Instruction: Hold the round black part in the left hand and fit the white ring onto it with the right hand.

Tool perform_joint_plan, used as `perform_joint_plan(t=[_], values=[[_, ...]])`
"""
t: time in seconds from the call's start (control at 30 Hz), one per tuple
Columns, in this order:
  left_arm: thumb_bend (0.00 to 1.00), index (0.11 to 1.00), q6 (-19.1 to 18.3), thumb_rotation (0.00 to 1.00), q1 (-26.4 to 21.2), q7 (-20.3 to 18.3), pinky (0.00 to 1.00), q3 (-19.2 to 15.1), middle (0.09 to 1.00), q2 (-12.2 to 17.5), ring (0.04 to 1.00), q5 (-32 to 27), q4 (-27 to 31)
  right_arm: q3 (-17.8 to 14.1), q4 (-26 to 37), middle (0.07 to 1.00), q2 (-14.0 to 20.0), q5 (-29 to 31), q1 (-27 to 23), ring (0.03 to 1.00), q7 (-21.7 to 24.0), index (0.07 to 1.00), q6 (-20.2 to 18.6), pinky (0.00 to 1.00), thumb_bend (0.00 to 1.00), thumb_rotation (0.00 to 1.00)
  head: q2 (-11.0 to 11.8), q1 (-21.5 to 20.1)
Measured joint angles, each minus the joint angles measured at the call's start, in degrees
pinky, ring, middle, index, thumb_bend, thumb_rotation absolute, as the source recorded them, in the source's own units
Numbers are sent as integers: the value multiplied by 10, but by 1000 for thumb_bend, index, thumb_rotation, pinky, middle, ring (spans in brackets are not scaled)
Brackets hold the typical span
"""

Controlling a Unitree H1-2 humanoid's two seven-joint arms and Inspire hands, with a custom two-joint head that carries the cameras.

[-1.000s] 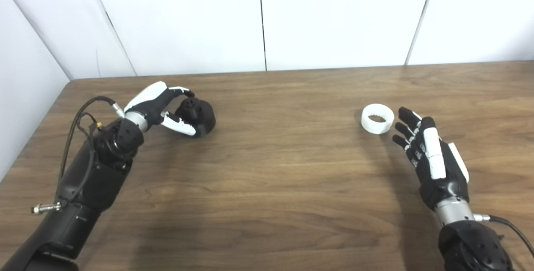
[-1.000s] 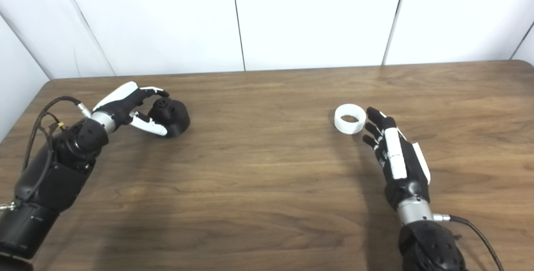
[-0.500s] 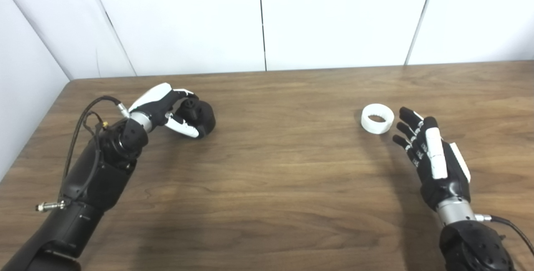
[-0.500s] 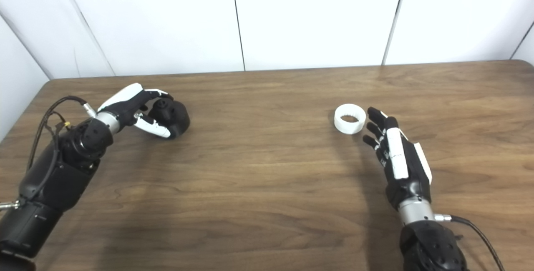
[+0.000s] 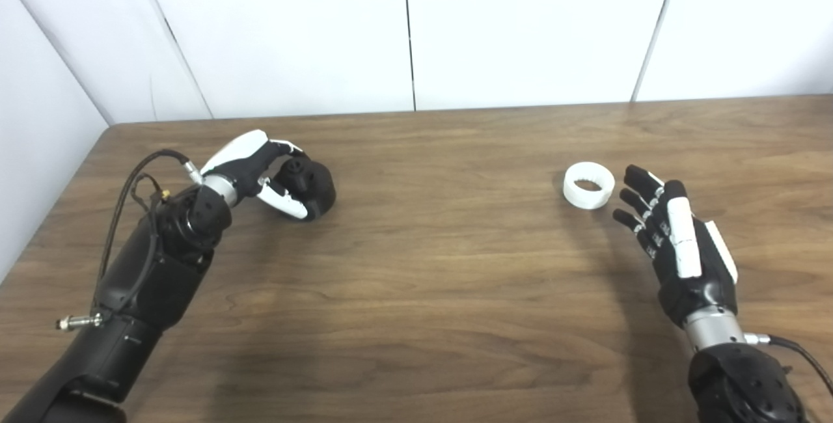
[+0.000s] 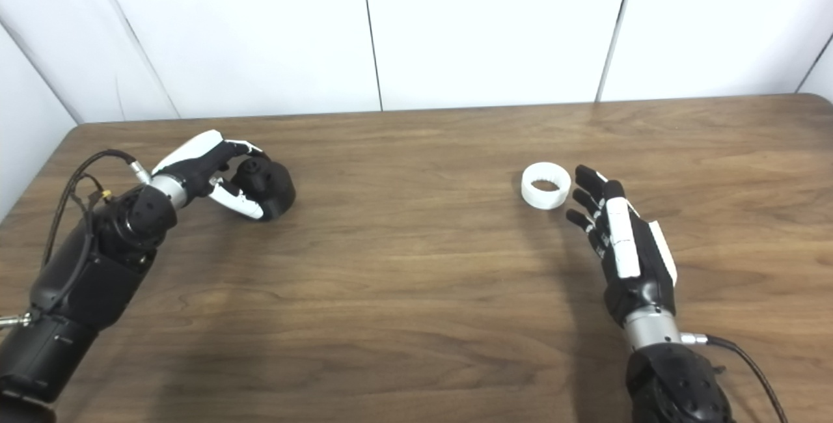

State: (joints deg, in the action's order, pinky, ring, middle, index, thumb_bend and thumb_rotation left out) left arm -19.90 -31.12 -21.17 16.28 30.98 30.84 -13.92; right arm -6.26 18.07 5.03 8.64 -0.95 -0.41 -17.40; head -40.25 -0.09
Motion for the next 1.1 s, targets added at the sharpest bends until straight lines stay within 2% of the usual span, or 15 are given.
perform_joint_plan(t=[0.2, 0.43, 0.73, 0.97, 1.1], values=[[897, 720, -8, 50, 0, 0, 899, 0, 949, 0, 1000, 3, 0, 0, 0, 902, 1, 0, 0, 911, 1, 838, 0, 847, 612, 929, -1, 1], [886, 696, -13, 35, 0, 4, 887, -1, 945, 0, 1000, 3, 0, 0, 0, 905, 2, 1, -2, 912, 2, 835, 0, 853, 613, 922, -1, 2], [886, 693, -13, 96, 3, 6, 860, 0, 930, -1, 983, 3, 8, 2, 0, 904, 2, 1, -4, 908, 2, 837, 0, 845, 617, 918, -2, 2], [897, 696, -15, 137, 16, 0, 874, 4, 936, -1, 986, 6, 49, 2, 0, 912, 2, 1, -6, 913, 2, 844, 0, 858, 637, 910, 0, 0], [911, 697, -17, 126, 24, -15, 887, 8, 937, -1, 995, 8, 77, 2, 0, 910, 1, 2, -7, 917, 2, 844, 0, 871, 616, 919, 2, 0]])
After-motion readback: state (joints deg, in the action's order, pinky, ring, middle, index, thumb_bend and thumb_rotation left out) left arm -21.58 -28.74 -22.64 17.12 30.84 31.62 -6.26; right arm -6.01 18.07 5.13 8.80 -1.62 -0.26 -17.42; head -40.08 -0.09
